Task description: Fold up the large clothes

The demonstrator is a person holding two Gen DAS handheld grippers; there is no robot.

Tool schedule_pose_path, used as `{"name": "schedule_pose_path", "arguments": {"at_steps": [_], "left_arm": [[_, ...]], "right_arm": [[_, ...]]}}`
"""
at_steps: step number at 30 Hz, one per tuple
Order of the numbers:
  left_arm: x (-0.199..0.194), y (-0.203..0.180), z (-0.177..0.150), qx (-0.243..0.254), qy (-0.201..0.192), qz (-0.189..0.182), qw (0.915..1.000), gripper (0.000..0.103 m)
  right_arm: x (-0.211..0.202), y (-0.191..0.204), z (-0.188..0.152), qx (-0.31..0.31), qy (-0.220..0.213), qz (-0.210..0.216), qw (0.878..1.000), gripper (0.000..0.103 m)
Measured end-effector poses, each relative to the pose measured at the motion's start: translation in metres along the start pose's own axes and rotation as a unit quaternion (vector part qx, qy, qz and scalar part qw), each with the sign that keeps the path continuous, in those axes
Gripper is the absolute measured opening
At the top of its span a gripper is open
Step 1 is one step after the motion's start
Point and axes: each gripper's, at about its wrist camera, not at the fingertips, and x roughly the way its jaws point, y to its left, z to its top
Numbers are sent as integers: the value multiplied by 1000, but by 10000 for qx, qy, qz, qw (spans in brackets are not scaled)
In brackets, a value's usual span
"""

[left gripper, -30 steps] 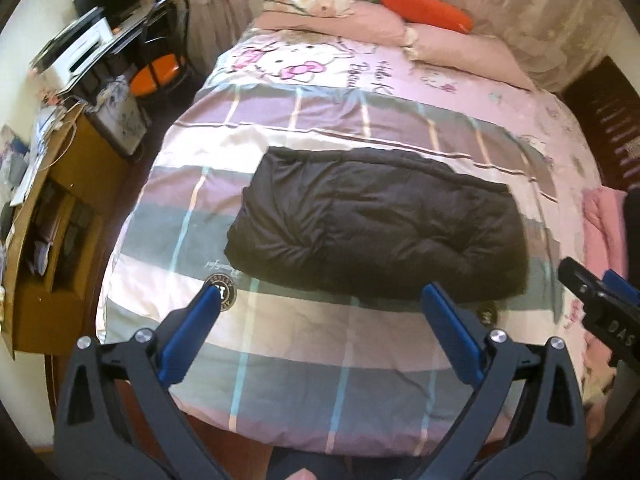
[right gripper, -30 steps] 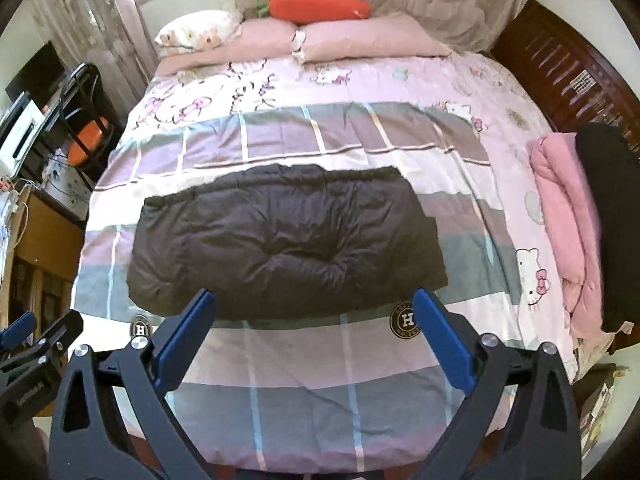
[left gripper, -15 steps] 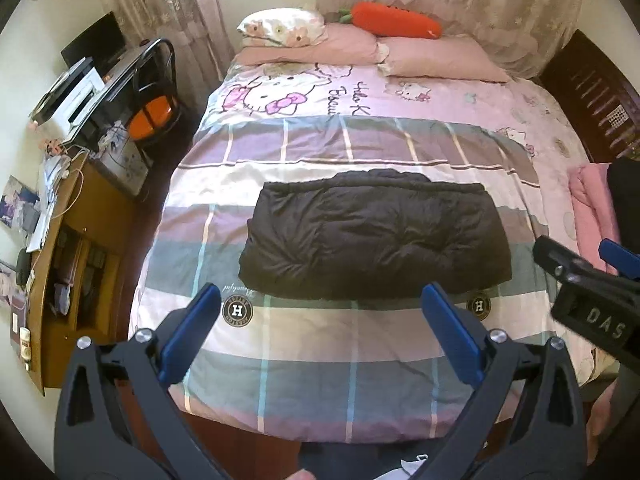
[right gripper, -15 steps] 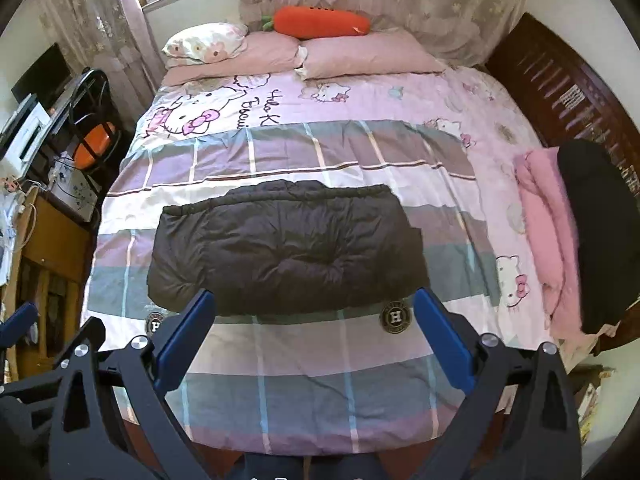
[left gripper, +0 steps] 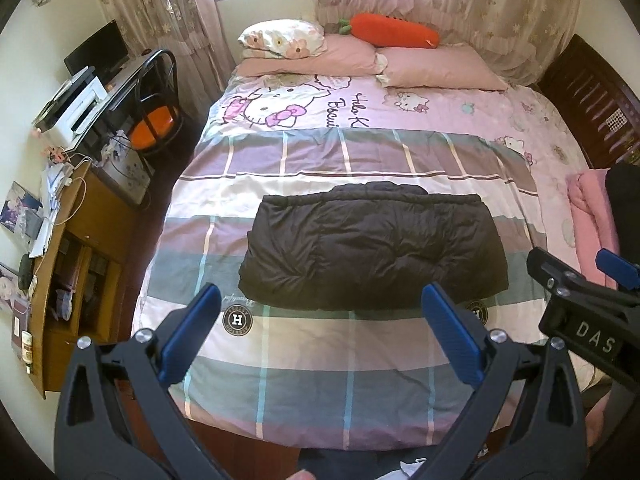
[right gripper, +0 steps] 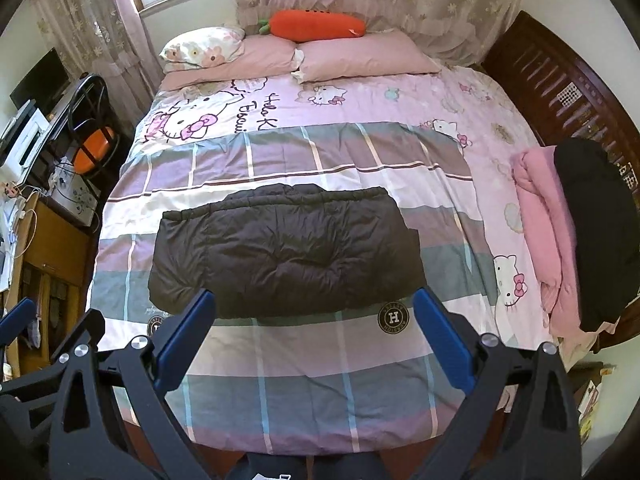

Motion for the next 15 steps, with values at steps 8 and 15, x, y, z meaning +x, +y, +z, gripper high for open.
{"name": "schedule_pose_path", "arguments": {"at_steps": [8, 15], "left_arm": [[1, 2, -4, -38, 48, -24, 10000, 101], [2, 4, -6, -59, 66, -56, 9999, 101]], "right_arm": [[2, 0, -4, 17, 27, 0, 10000, 99], [3, 1, -7, 33, 18, -17, 10000, 99]]}}
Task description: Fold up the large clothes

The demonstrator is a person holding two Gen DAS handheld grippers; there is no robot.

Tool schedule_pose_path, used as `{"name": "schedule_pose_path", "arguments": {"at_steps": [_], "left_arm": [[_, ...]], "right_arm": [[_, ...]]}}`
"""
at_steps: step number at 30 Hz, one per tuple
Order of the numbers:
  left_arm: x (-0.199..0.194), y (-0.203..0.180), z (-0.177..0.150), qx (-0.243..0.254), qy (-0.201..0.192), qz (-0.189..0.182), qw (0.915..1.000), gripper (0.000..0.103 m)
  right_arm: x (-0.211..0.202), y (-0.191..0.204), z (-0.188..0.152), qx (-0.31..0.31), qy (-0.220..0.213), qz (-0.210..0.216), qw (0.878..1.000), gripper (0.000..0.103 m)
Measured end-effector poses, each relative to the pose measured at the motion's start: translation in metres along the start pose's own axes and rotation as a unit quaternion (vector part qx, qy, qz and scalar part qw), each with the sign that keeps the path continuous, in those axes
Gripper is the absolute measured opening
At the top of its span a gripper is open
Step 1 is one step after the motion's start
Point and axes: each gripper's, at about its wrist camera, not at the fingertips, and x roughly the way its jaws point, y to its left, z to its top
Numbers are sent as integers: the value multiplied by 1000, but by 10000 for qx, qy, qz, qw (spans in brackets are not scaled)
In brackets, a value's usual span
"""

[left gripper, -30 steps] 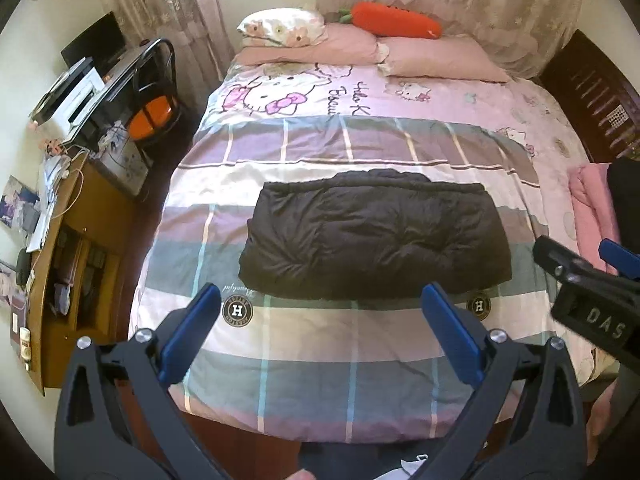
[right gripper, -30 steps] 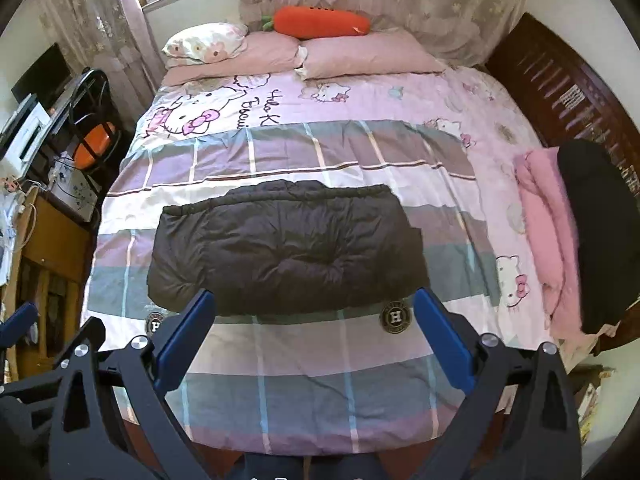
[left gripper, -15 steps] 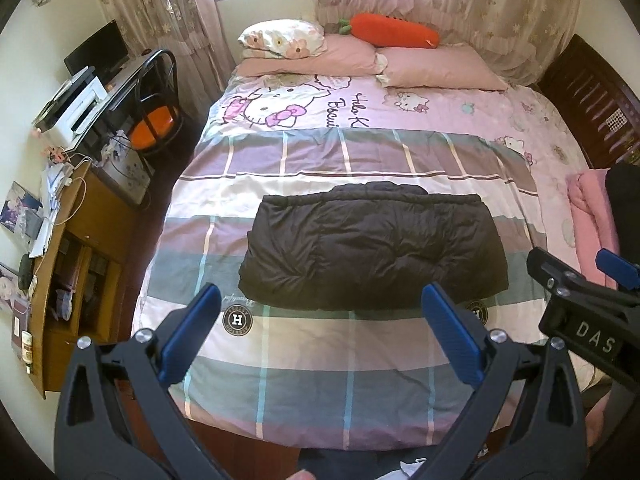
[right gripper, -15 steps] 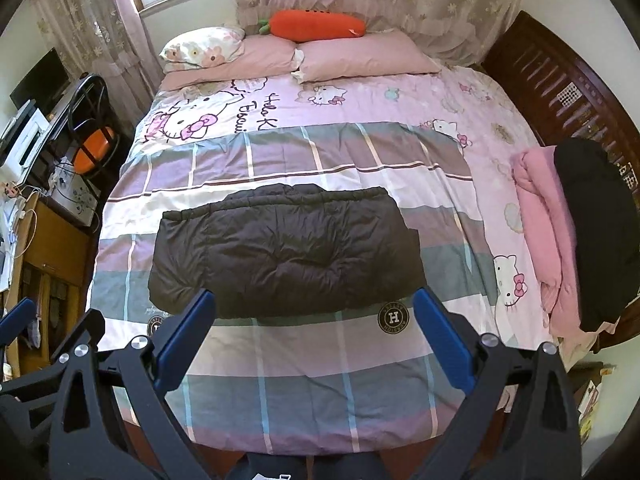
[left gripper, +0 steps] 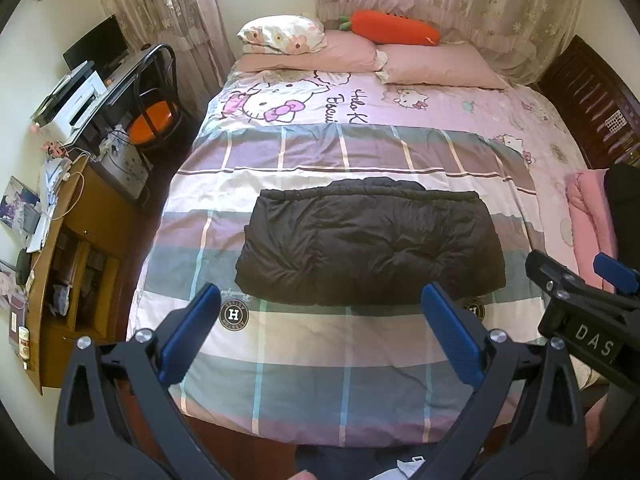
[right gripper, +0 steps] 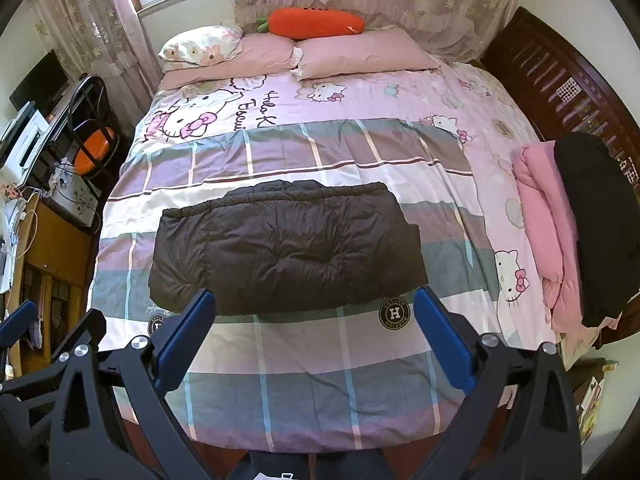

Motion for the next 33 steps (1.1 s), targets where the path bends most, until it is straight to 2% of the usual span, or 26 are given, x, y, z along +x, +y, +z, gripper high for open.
{"name": "schedule_pose_path", "arguments": {"at_steps": [33], "left_arm": [[1, -10, -6, -31, 35, -51, 10000, 101]], "right_arm": [[-1, 1, -4, 37, -9, -35, 10000, 99]]}}
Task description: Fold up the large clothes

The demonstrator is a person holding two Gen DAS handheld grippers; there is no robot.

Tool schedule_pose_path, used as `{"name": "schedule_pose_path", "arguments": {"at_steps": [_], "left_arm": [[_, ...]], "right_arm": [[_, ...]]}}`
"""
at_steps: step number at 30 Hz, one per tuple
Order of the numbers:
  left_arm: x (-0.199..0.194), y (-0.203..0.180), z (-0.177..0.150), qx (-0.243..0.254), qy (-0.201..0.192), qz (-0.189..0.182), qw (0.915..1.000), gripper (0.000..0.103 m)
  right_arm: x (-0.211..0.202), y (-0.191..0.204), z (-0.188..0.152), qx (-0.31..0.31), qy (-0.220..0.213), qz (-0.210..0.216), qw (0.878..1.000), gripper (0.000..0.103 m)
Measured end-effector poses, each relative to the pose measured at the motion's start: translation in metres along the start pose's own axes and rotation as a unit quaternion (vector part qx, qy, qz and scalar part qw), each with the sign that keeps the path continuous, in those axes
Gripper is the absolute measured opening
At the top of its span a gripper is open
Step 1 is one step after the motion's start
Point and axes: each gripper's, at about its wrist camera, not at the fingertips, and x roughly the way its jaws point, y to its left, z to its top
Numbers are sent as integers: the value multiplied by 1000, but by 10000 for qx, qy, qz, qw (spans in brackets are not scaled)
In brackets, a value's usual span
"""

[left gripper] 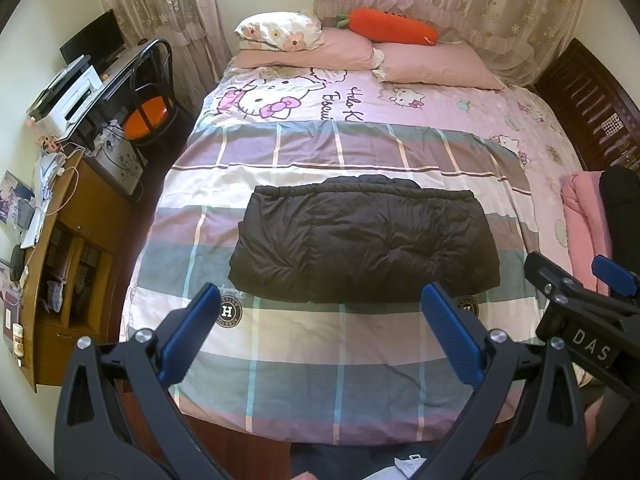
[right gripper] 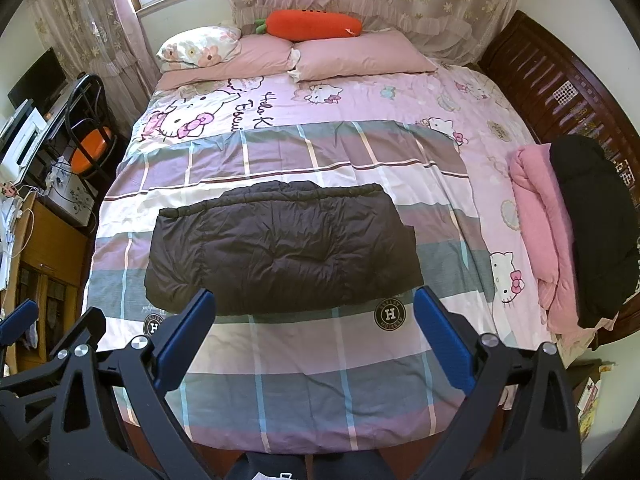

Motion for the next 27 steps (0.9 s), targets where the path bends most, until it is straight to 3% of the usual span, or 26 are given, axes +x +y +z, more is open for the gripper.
{"name": "schedule_pose_path", "arguments": {"at_steps": [27], "left_arm": [[-4, -2, 1, -25, -16, 7, 10000, 101]], "right_arm": [[0, -1, 0, -24, -7, -9, 10000, 99]]}}
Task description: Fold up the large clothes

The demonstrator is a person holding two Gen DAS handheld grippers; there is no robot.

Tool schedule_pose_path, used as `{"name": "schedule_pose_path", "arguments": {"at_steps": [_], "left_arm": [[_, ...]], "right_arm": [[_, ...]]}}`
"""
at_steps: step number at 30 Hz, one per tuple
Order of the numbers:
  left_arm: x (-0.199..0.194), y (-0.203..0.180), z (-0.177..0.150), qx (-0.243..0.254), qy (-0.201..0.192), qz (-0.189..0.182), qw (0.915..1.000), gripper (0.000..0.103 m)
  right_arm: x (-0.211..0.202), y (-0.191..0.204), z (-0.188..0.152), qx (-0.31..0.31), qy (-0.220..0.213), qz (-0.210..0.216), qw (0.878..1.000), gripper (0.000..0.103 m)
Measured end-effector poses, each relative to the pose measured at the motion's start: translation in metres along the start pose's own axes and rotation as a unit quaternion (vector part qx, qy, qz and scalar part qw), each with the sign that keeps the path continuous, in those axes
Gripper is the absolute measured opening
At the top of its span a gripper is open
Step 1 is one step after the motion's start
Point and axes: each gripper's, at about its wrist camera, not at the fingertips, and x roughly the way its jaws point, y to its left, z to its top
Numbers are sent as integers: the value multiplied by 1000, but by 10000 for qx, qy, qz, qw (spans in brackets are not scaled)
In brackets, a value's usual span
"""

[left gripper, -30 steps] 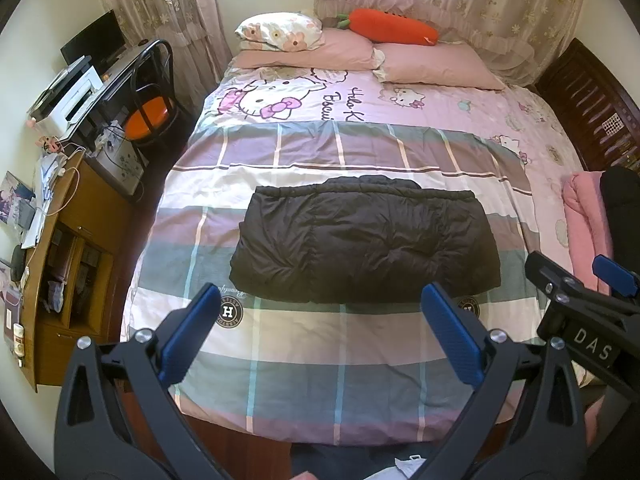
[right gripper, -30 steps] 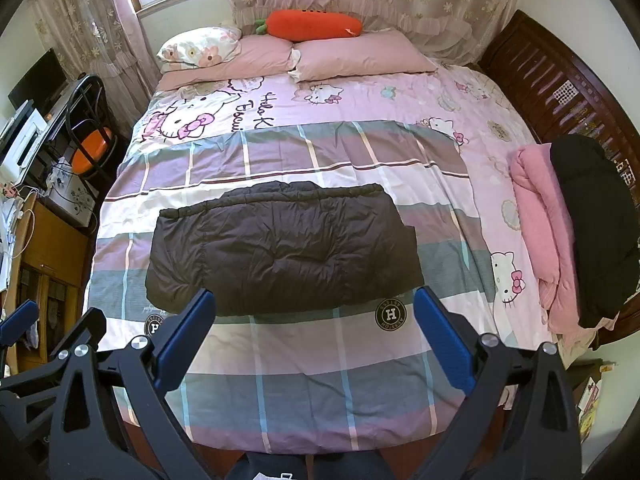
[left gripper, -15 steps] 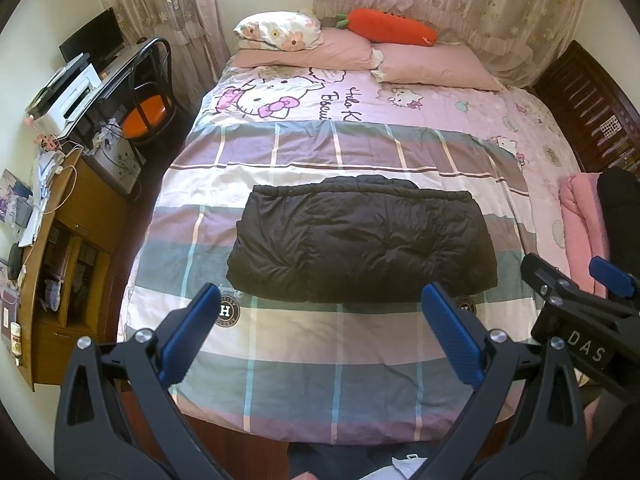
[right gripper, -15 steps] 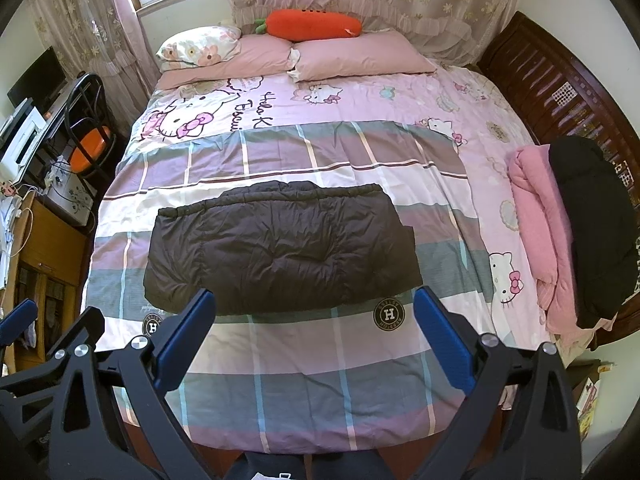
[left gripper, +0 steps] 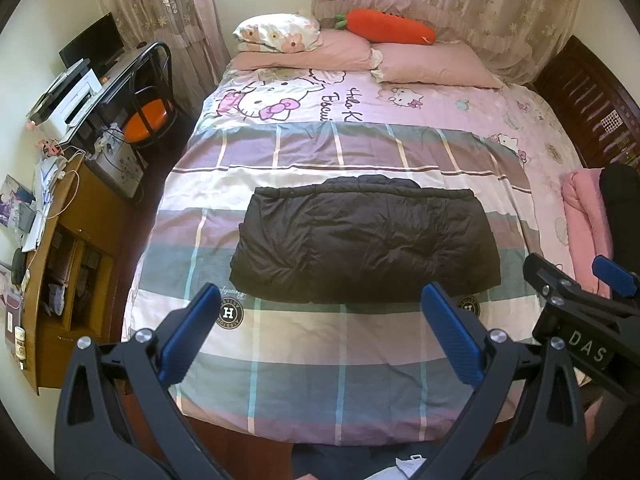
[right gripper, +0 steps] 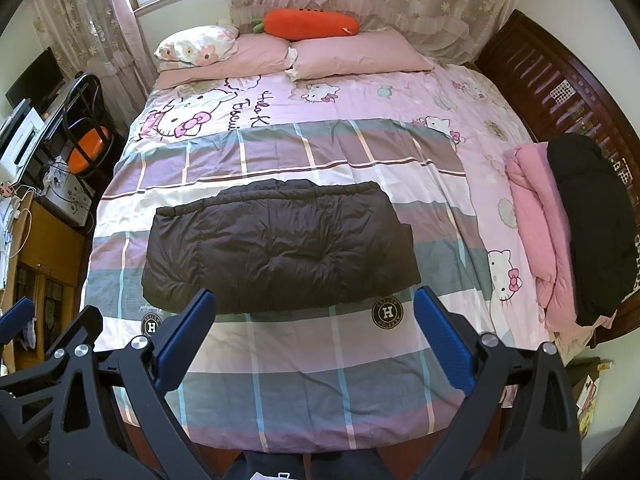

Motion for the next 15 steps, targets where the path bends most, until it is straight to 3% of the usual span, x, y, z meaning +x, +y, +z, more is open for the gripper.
{"name": "schedule_pose_path", "arguments": {"at_steps": [7, 15], "left_arm": [[1, 4, 0, -9, 14, -227, 9997, 101], [11, 7, -3, 144, 50, -108, 9998, 101]], "right_arm": [[0, -3, 0, -3, -1, -3, 10000, 99], [1, -5, 0, 24, -2, -11, 10000, 99]]}}
